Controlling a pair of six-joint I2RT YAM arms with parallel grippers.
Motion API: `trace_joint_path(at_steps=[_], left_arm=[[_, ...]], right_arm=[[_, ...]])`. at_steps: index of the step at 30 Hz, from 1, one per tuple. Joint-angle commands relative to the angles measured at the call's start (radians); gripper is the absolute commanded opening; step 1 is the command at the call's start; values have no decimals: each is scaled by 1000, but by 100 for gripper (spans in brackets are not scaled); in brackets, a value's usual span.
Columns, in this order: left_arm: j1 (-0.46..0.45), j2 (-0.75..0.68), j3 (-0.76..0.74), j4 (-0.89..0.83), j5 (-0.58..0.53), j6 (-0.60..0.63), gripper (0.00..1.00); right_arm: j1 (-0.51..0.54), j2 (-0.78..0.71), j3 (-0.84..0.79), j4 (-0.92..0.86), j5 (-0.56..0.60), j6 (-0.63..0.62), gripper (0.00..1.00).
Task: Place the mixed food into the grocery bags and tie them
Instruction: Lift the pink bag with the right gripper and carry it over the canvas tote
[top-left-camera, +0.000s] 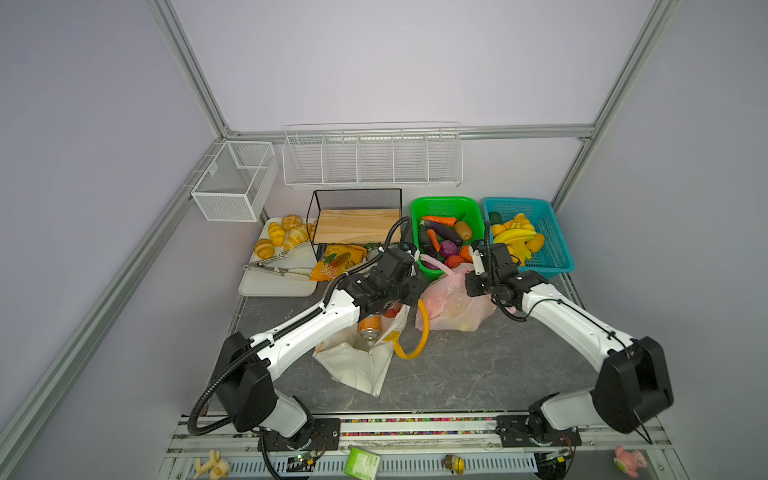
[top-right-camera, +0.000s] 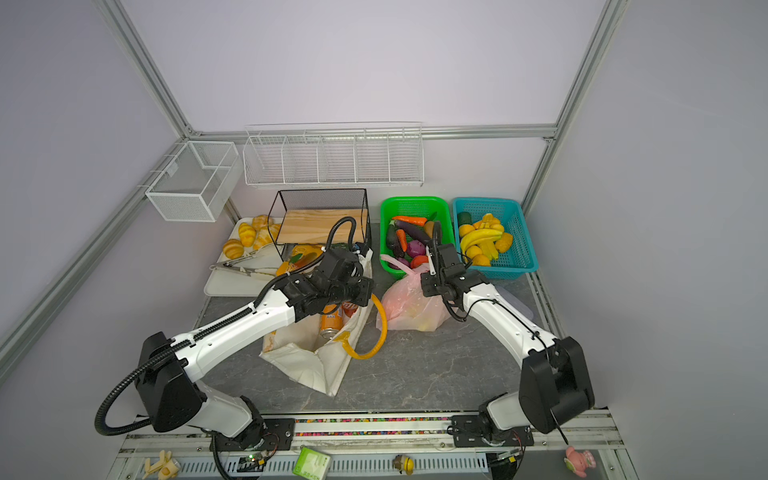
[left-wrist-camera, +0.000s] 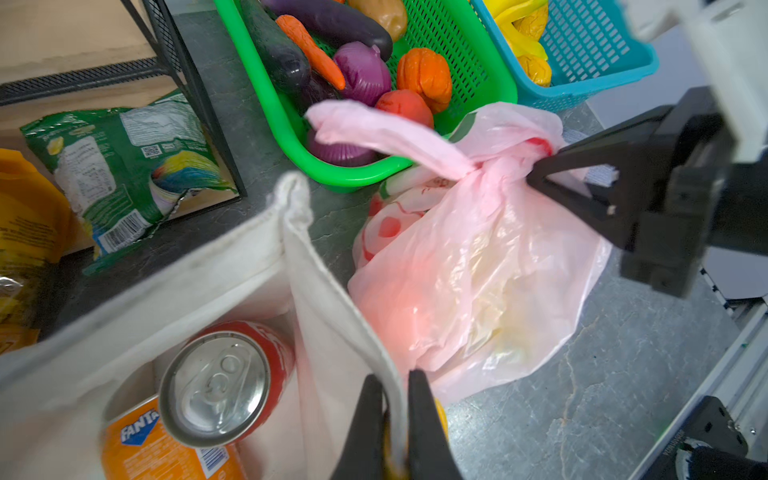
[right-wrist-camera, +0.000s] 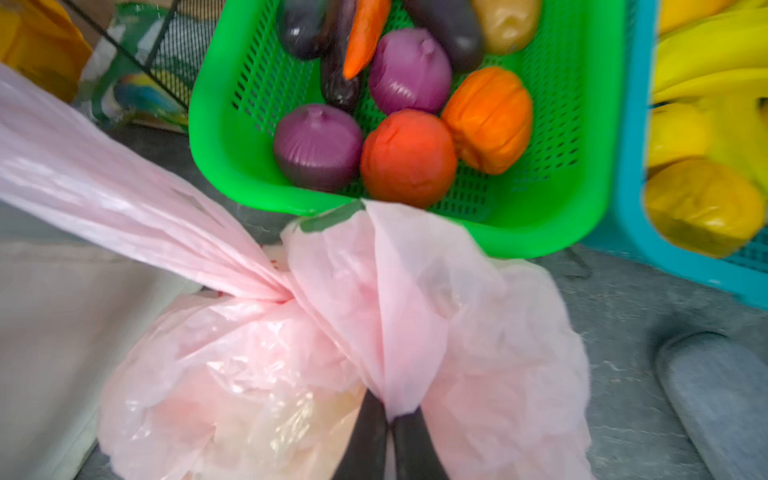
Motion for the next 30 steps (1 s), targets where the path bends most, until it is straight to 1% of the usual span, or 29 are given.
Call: trace_joint_path(at_steps=[1, 3, 4, 7, 8, 13, 16, 18, 19, 21, 25, 28, 30], left_arm=[[-25, -9, 31, 95, 61, -38, 0], [-31, 15, 50, 105, 76, -48, 0], [-32, 27, 57, 108, 82, -50, 3], [-35, 55, 70, 130, 102, -62, 15], [-36, 57, 70, 140, 114, -65, 21], [-35, 33, 89, 140, 135, -38, 41], [-33, 0, 104, 103, 128, 16, 54], [-24, -35, 108, 74, 121, 46, 63], [-17, -54, 102, 66, 121, 57, 65], [7, -106, 80, 58, 129, 68, 70], [64, -247, 14, 21, 130, 71, 71], [130, -370, -54, -55, 61, 47, 71], [201, -450, -105, -130, 11, 18, 71]], right_arm=[[-32, -98, -5, -26, -3, -10, 7], [-44, -147, 12, -49, 15, -16, 7], [-49, -167, 20, -56, 23, -18, 7], [-61, -223, 51, -79, 66, -31, 6], [-65, -237, 65, -85, 76, -35, 7], [-67, -274, 144, -112, 91, -54, 6], [-67, -280, 211, -130, 72, -65, 7], [-66, -285, 261, -138, 27, -70, 7], [-61, -287, 283, -138, 4, -76, 7], [-40, -288, 341, -141, -38, -83, 6], [23, -273, 457, -155, -74, -110, 7], [81, -243, 550, -165, -138, -113, 7], [130, -208, 619, -183, -186, -115, 7]])
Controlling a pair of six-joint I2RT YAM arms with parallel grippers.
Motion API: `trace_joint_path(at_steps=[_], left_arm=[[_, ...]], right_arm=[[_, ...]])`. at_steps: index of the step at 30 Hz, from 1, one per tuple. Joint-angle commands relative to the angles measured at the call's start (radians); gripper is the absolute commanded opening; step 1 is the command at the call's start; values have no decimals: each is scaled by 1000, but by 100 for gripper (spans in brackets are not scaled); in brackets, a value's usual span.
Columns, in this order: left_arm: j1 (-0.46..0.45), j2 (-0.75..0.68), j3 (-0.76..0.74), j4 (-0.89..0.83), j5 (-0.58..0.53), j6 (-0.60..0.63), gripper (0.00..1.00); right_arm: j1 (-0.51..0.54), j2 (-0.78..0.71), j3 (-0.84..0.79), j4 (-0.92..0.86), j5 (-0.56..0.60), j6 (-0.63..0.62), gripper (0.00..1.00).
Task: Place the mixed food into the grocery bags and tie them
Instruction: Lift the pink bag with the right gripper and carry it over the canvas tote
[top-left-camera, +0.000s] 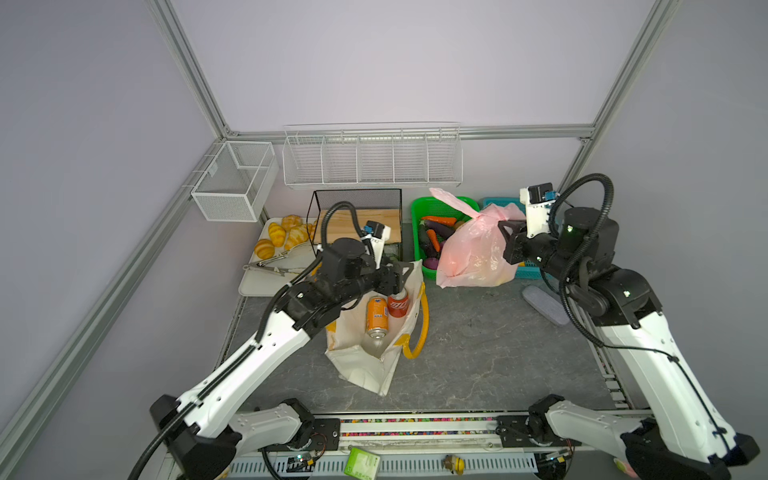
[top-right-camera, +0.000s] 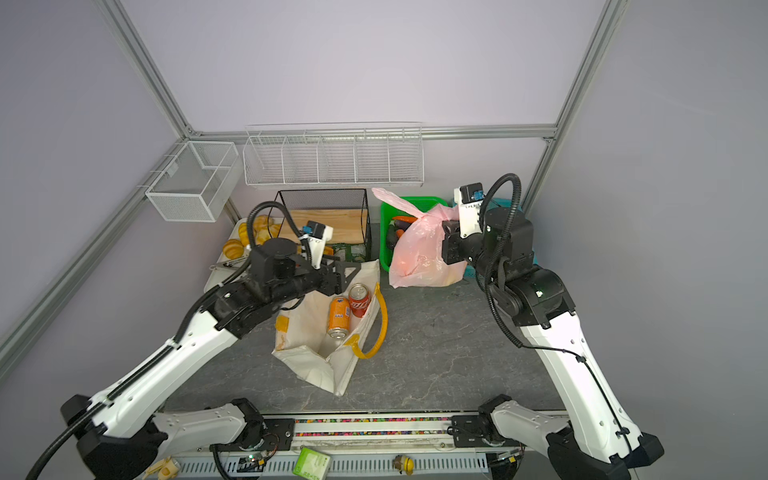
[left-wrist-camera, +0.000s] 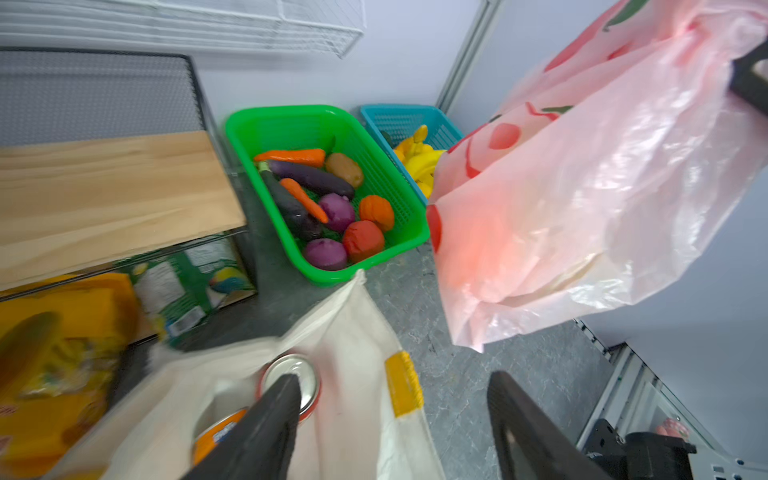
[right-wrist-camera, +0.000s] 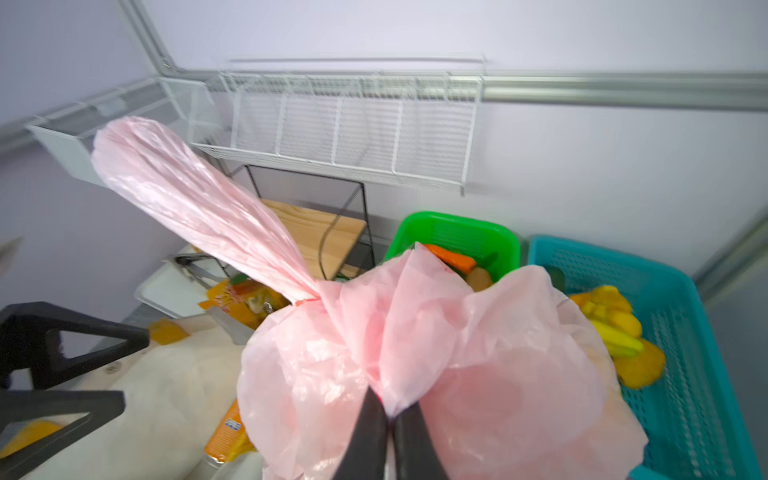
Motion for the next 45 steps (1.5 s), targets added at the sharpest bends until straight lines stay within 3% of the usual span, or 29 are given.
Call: trace_joint_path(at_steps=[1, 4, 8, 11, 14, 21, 28, 30, 33, 36, 41, 45], left_arm=[[93, -94, -89, -169, -87, -34, 71], [220, -176, -162, -255, -98, -53, 71], [353, -224, -257, -278, 17, -74, 71], [383, -234, -313, -254, 77, -91, 69], [391, -224, -343, -232, 69, -98, 64], [395, -216, -363, -197, 42, -116, 40], [396, -207, -382, -167, 58, -114, 10], [396, -212, -384, -166, 58, -108, 0], [396, -217, -380, -161, 77, -103, 0], [396, -217, -376, -142, 127, -108, 0], [396, -214, -372, -100, 212, -134, 0], [396, -209, -370, -90, 215, -137, 0]], right_arm=[[70, 49, 101, 4, -119, -27, 7], [151, 102, 173, 4, -177, -30, 7], [249, 181, 244, 17, -273, -15, 7], [298, 226, 259, 40, -357, 21, 7], [311, 246, 223, 106, -456, 96, 7], [319, 275, 41, 316, -642, 303, 7], [271, 340, -79, 410, -635, 386, 7], [245, 356, -87, 371, -554, 351, 7], [243, 382, -72, 262, -368, 238, 7], [250, 396, -72, 200, -260, 129, 7], [328, 411, -87, 157, -254, -81, 6], [401, 459, -111, 108, -276, -200, 7]])
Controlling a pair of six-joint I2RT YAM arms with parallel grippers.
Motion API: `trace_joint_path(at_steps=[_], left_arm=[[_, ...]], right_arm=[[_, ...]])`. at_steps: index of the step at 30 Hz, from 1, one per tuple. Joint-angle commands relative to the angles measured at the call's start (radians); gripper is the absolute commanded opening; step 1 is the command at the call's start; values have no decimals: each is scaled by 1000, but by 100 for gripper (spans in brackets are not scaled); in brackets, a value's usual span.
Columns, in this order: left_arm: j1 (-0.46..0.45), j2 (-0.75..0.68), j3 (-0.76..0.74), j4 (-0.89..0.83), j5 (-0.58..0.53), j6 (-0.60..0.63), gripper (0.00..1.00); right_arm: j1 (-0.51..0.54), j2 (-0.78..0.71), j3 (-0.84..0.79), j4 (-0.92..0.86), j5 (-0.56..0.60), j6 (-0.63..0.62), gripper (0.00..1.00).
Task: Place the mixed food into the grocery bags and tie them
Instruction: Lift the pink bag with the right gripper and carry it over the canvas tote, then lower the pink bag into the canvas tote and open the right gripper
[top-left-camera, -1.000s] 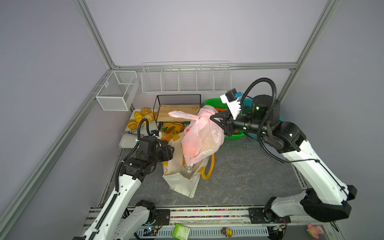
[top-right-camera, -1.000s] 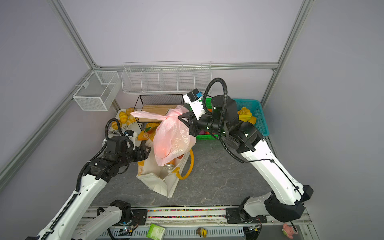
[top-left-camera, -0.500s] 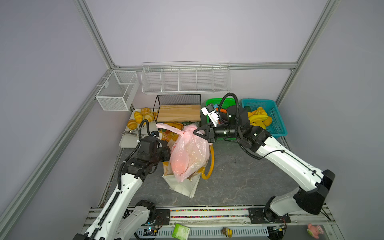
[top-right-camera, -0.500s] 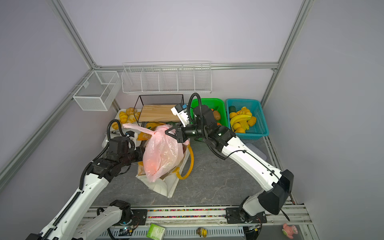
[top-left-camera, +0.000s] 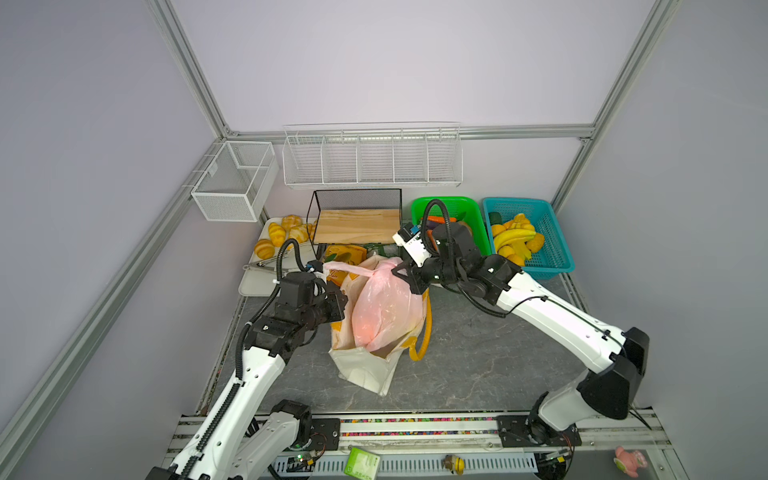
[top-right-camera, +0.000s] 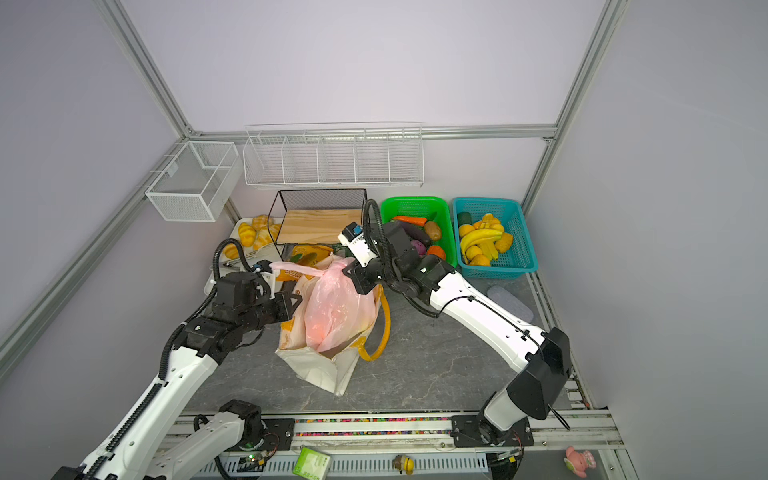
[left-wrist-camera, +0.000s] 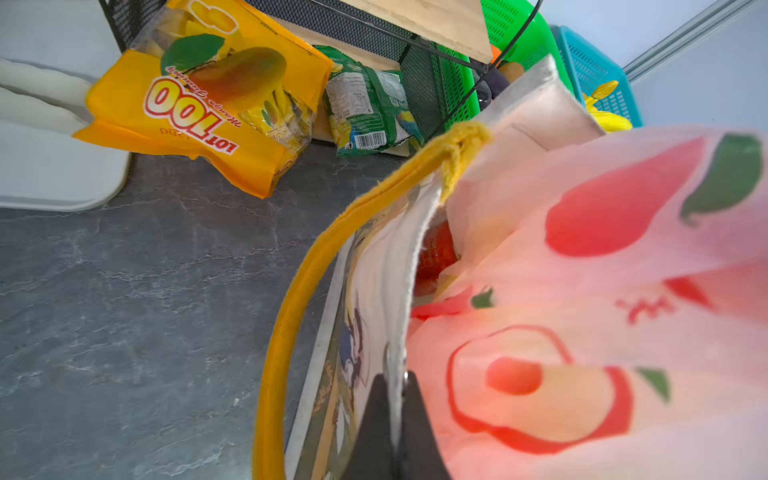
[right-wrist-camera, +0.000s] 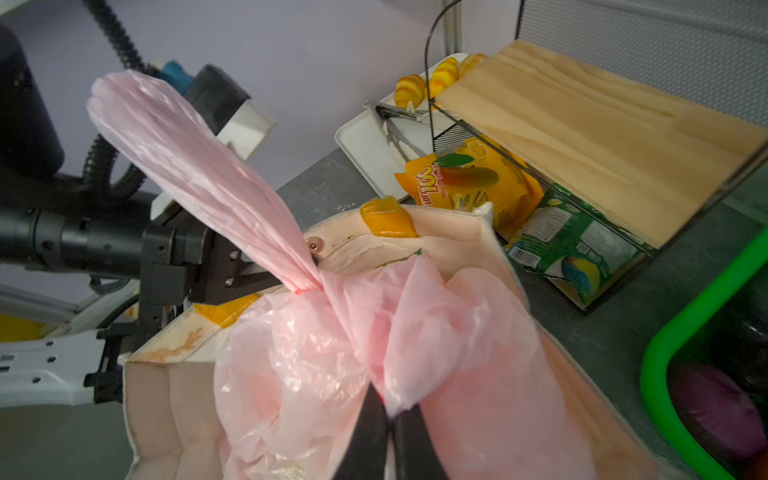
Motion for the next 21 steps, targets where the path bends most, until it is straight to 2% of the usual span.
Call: trace_joint_path(at_steps=[1, 7, 12, 14, 16, 21], left_arm=[[7, -1, 6, 42, 38, -21, 0], [12, -4, 6, 46, 21, -24, 0], [35, 2, -4, 53, 22, -35, 0], [38, 2, -8, 54, 17, -32, 0], [40, 5, -10, 52, 9, -31, 0], [40, 0, -10, 38, -16, -22, 0]], right_arm=[[54, 60, -25, -72, 16, -174, 7], [89, 186, -8, -121, -17, -220, 7], [88, 240, 8, -145, 7, -241, 16], [87, 242, 36, -183, 5, -252, 23], [86, 210, 48, -198, 4, -258, 34], [75, 55, 5, -182, -1, -231, 59]])
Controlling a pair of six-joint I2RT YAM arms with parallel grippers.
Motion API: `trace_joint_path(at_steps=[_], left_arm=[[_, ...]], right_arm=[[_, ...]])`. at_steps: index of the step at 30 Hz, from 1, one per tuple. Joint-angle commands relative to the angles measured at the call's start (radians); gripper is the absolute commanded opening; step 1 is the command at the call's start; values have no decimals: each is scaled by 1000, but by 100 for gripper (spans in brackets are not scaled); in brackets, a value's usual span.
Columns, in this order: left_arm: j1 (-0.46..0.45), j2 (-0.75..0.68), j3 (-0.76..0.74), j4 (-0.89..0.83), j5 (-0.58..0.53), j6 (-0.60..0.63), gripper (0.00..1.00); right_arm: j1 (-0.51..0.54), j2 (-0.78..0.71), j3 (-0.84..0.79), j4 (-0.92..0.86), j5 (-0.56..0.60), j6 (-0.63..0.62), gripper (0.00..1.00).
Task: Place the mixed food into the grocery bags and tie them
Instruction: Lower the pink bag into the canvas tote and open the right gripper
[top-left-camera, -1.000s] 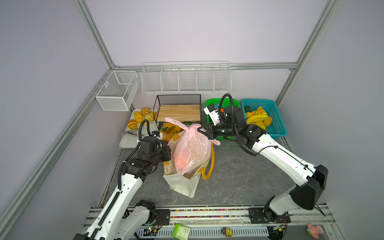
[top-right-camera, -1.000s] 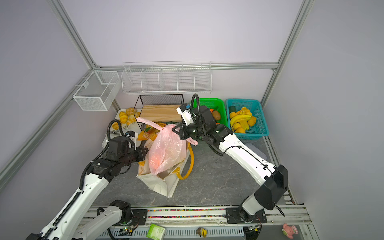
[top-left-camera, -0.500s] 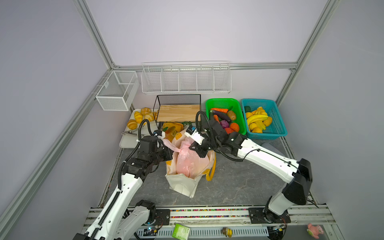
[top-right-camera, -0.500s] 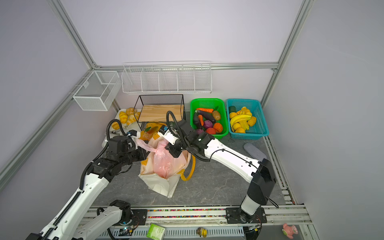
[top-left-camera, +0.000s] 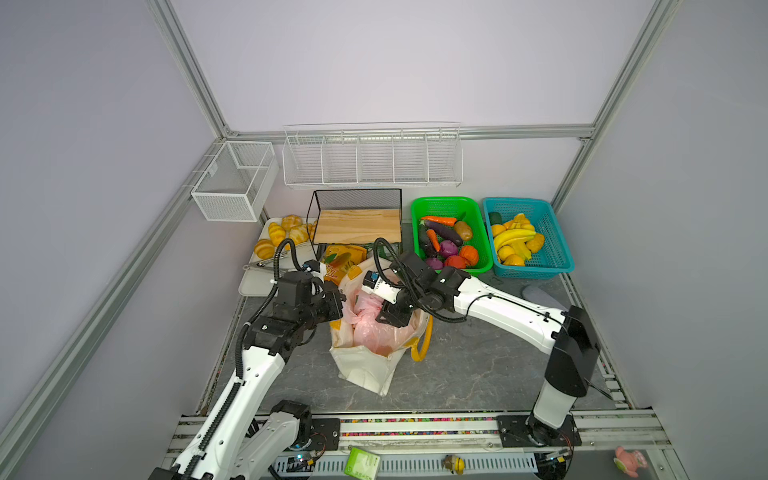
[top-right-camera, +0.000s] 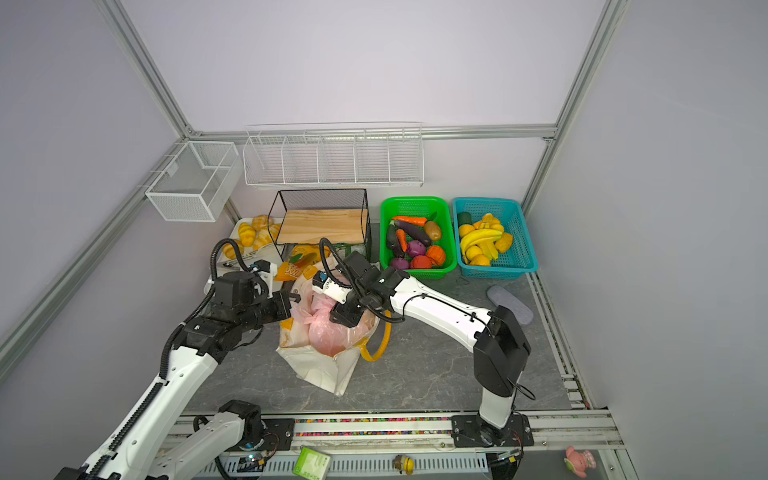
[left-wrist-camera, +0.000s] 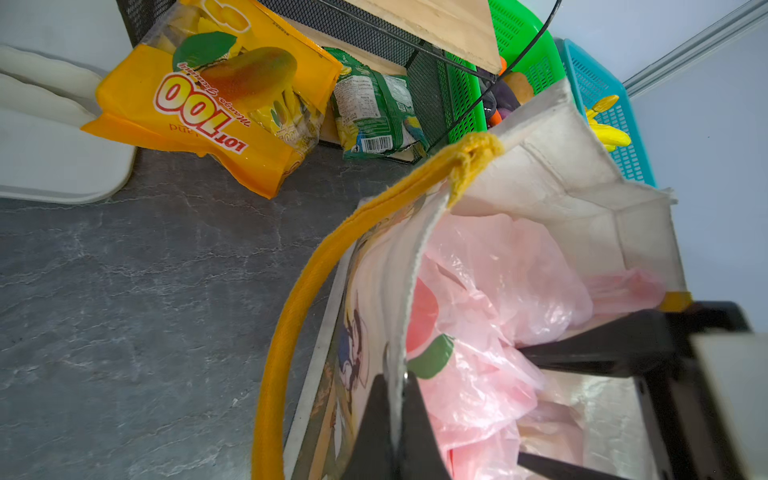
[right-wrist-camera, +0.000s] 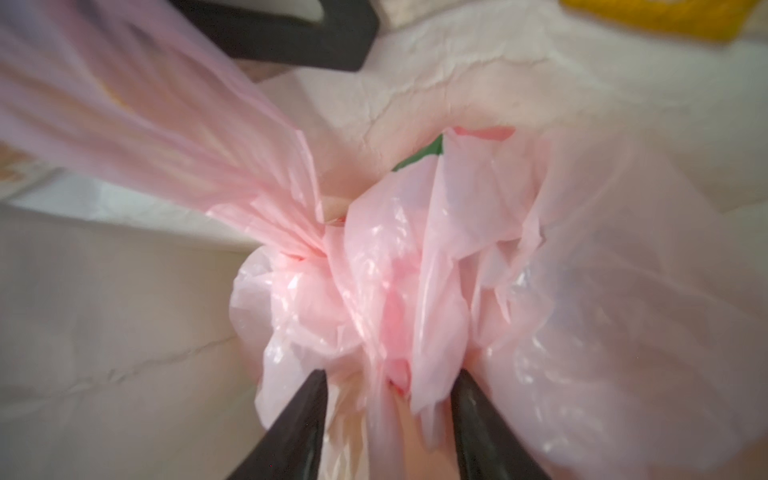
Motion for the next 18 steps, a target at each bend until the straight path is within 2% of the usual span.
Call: trace_joint_path(at_steps=[1, 7, 11, 14, 18], left_arm=[[8, -4, -3, 28, -29, -3, 0], [8, -15, -6, 33, -23, -1, 0], [8, -9, -6, 40, -20, -2, 0], [8, -6, -6, 39, -19, -4, 0], [8, -10, -9, 37, -18, -4, 0]], right_arm=[[-20, -154, -28, -15, 8, 1, 62], [-62, -299, -142, 56, 67, 85, 73], [-22, -211, -91, 120, 40, 112, 71], [1, -150, -72, 235, 14, 149, 67], [18, -56, -59, 336, 24, 165, 63]])
